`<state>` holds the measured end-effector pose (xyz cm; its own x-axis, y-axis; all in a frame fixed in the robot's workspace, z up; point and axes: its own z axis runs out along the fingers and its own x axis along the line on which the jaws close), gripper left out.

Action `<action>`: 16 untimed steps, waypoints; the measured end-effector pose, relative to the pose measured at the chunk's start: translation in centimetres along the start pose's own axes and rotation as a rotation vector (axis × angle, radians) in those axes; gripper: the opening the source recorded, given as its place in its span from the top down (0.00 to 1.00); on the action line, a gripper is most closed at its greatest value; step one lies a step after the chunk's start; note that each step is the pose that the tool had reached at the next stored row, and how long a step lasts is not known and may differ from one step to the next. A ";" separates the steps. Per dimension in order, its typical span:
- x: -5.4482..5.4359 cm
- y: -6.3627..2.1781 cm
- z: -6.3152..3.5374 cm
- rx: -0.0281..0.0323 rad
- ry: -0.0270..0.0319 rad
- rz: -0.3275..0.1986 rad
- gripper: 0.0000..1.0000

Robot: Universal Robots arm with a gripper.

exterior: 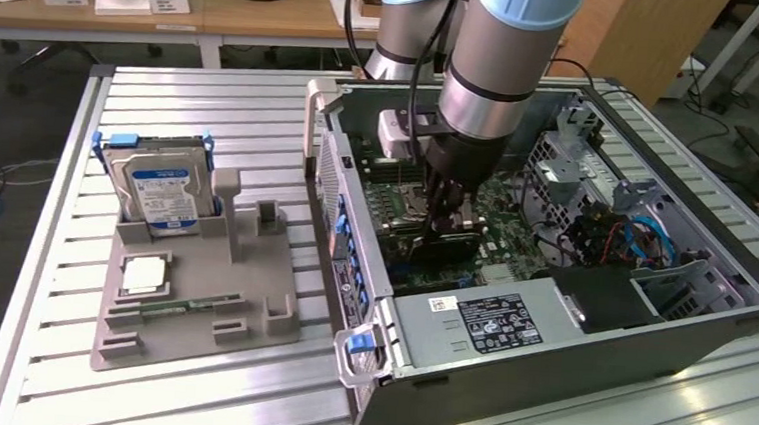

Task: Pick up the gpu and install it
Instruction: 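Press down on the gpu until it lock into place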

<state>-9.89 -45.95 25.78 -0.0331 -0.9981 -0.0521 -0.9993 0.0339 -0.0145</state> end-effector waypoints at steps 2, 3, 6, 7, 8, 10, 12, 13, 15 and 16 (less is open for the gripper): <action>0.0 -0.01 -0.16 0.0005 -0.0014 0.000 0.89; -0.1 -0.01 -0.32 0.0012 -0.0030 0.000 0.89; -0.1 -0.01 -1.26 0.0002 -0.0003 0.000 0.89; -0.1 -0.02 -1.52 0.0004 -0.0003 0.000 0.89; -0.1 -0.02 -1.79 0.0002 0.0001 0.000 0.89; -0.1 -0.03 -2.38 0.0001 0.0006 0.000 0.89; -0.2 -0.04 -2.98 0.0002 0.0008 0.000 0.89; -0.2 -0.05 -3.29 0.0001 0.0011 0.000 0.89; -0.2 -0.05 -3.84 0.0002 0.0011 0.000 0.89; -0.2 -0.06 -4.05 0.0001 0.0012 0.000 0.89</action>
<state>-9.89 -45.96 29.83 -0.0331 -0.9982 -0.0509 -0.9993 0.0339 -0.0146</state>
